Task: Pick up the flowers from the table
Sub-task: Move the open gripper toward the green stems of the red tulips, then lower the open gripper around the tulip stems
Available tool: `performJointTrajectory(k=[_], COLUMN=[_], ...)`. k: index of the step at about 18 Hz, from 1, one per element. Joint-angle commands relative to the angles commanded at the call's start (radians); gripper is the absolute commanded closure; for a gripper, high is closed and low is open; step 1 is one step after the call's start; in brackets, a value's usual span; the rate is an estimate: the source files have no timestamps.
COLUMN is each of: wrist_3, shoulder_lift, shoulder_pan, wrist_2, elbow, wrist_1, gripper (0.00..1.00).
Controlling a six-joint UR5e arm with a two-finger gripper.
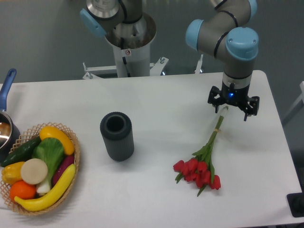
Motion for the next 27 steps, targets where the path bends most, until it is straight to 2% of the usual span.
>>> performJointTrajectory(k=[4,8,17,24,25,27], wrist_3=[0.000,-0.009,-0.005,-0.008,-0.008,-0.008], shoulder_lift=[-0.026,-0.081,-0.164,-0.202,-0.203,-0.203], shoulder_pan=[-0.018,-0.049,-0.071,-0.084,-0.084,-0.084], wrist_2=[0.000,0.000,0.002,0.002,0.003,0.003], elbow=[0.002,0.002,0.011,0.012,0.014,0.012], wrist_1=[0.009,0.086,0.087,0.089,0.089,0.087], gripper=[0.00,0.00,0.00,0.00,0.02,0.20])
